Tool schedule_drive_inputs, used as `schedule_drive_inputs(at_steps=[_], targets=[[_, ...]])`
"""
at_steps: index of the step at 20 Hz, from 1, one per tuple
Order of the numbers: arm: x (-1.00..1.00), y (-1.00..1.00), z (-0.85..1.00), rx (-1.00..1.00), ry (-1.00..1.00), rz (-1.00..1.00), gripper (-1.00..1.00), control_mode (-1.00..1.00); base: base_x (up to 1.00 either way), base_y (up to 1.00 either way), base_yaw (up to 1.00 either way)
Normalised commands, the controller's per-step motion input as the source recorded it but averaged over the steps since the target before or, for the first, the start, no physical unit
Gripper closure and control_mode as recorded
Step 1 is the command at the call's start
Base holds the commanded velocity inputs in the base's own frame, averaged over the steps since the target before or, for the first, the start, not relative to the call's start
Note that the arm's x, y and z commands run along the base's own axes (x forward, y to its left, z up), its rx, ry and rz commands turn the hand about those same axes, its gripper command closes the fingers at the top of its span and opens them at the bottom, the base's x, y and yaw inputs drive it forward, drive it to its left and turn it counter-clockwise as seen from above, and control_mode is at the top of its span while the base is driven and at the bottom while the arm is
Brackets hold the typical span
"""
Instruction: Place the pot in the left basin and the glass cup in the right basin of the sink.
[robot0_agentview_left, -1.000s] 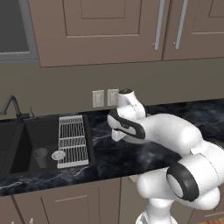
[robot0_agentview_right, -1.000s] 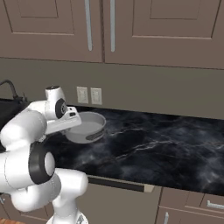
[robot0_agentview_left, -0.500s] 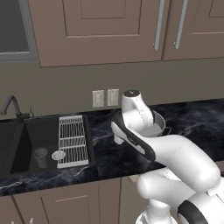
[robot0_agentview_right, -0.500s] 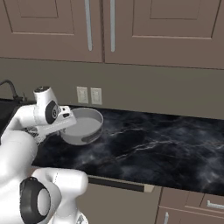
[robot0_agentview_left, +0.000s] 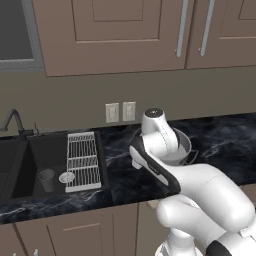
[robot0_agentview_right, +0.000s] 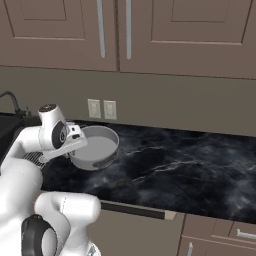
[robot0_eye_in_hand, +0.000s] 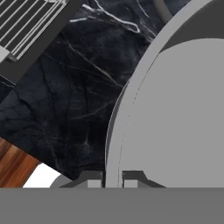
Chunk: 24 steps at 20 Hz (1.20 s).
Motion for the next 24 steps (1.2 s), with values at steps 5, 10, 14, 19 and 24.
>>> schedule_drive_inputs(at_steps=[5,10,14,19,24], targets=[[0.00,0.00,0.00,0.00,0.00,0.00,1.00,1.00,0.00,0.00,0.00],[0.00,0.00,0.00,0.00,0.00,0.00,1.00,1.00,0.00,0.43,-0.03],[0.00,0.00,0.00,0.00,0.00,0.00,1.00,1.00,-0.01,0.83,-0.07],[0.00,0.00,0.00,0.00,0.00,0.00,1.00,1.00,-0.04,0.90,-0.05],[0.00,0.00,0.00,0.00,0.00,0.00,1.00,1.00,-0.04,0.86,-0.01]])
